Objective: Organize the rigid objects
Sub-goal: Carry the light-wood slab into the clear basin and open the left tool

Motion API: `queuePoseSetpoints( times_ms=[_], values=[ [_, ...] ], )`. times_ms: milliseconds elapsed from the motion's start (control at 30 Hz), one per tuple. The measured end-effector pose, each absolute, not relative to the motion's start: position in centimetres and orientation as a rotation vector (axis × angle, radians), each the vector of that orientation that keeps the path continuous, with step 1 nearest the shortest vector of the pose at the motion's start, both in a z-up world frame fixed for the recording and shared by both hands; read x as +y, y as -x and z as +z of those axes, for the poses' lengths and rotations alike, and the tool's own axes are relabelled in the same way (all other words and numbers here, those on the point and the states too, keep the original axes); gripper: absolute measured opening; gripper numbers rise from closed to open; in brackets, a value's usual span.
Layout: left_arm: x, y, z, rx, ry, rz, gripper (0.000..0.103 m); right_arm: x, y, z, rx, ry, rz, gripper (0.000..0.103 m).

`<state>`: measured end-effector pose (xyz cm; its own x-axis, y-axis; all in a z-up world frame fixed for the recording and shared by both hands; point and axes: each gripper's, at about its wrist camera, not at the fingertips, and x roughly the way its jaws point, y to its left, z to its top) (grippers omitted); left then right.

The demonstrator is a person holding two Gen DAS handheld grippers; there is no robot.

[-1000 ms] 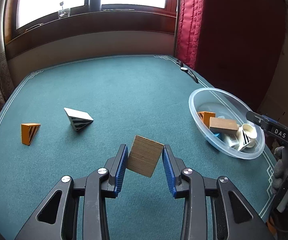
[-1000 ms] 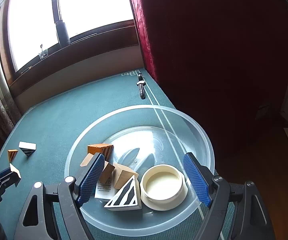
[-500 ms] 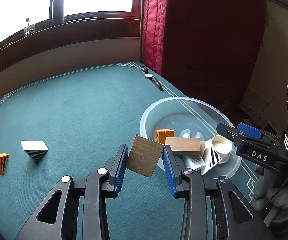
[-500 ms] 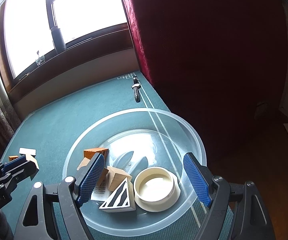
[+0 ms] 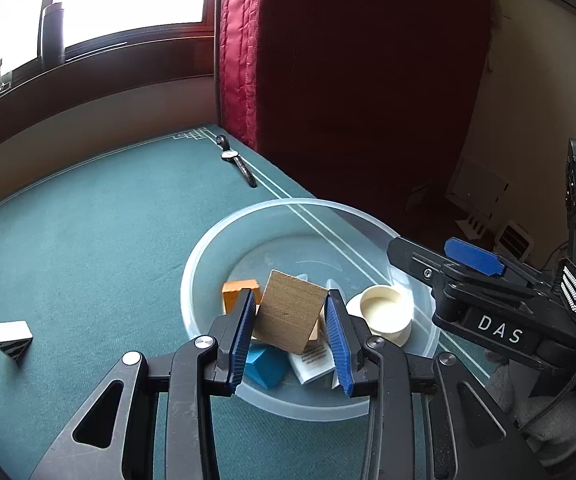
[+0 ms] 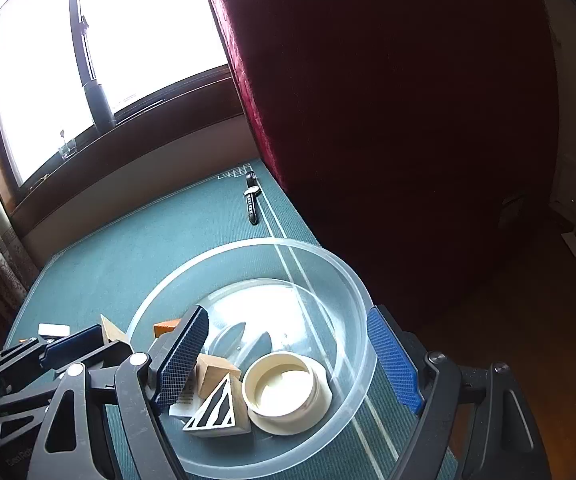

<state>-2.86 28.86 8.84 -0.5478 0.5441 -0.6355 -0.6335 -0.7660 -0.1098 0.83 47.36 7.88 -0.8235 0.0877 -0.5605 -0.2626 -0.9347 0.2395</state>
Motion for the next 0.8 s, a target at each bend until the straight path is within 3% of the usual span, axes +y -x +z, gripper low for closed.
queuePoseSetpoints(
  times_ms=[67, 100, 200, 800],
  values=[
    [29.5, 2.9, 8.9, 0.15, 0.871, 2.26, 0.039, 47.7, -0.9, 7.8, 0.481, 0.83, 2.788, 0.09],
    [29.8, 3.1, 8.8, 0.143, 0.878, 2.252, 0.044, 47.9, -0.9, 7.8, 0.49, 0.826, 2.783, 0.09],
    [29.3, 3.4, 8.5, 0.09, 0.894, 2.259, 0.071, 48.5, -1.0, 7.7, 0.509, 0.819, 2.765, 0.09],
    [26.1, 3.9, 8.0, 0.083, 0.903, 2.369, 0.072, 47.3, -1.2, 7.6, 0.441, 0.798, 2.775, 0.092]
  ],
)
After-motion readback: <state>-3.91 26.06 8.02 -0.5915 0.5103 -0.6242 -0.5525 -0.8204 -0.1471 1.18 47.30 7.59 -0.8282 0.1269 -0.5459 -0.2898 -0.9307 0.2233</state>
